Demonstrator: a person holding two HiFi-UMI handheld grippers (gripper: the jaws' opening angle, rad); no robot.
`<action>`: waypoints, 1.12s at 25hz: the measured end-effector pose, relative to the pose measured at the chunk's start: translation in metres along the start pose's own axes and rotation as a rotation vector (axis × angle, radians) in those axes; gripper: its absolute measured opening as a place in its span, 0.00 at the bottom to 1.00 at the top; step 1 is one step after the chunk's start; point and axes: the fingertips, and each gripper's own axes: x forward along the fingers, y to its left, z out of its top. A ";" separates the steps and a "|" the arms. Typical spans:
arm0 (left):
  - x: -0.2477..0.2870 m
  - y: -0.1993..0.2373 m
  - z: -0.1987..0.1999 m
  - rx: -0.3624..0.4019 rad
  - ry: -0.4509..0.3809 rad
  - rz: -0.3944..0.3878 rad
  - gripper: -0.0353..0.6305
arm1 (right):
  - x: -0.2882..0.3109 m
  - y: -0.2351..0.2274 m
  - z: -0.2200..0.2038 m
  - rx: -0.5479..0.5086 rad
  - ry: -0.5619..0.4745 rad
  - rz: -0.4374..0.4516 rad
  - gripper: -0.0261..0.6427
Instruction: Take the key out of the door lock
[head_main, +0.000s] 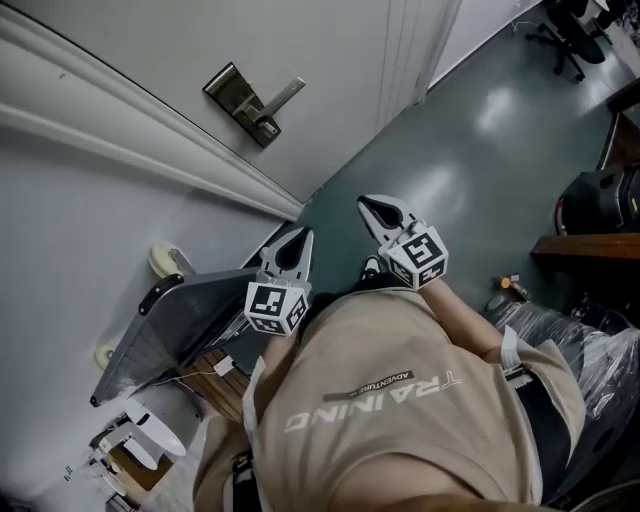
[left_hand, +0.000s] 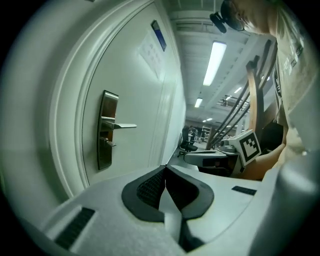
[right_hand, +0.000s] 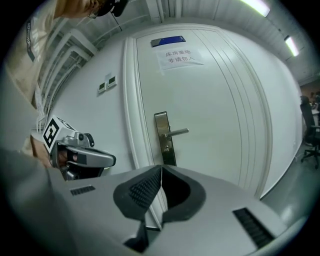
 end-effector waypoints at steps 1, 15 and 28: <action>0.002 0.002 0.000 -0.007 0.006 0.009 0.07 | 0.000 -0.001 0.002 -0.008 0.007 0.014 0.06; 0.050 0.041 0.014 -0.055 -0.028 0.066 0.07 | 0.038 -0.026 0.014 -0.055 -0.036 -0.034 0.06; 0.052 0.110 0.066 0.016 -0.122 0.057 0.07 | 0.106 -0.011 0.088 -0.223 -0.051 0.017 0.06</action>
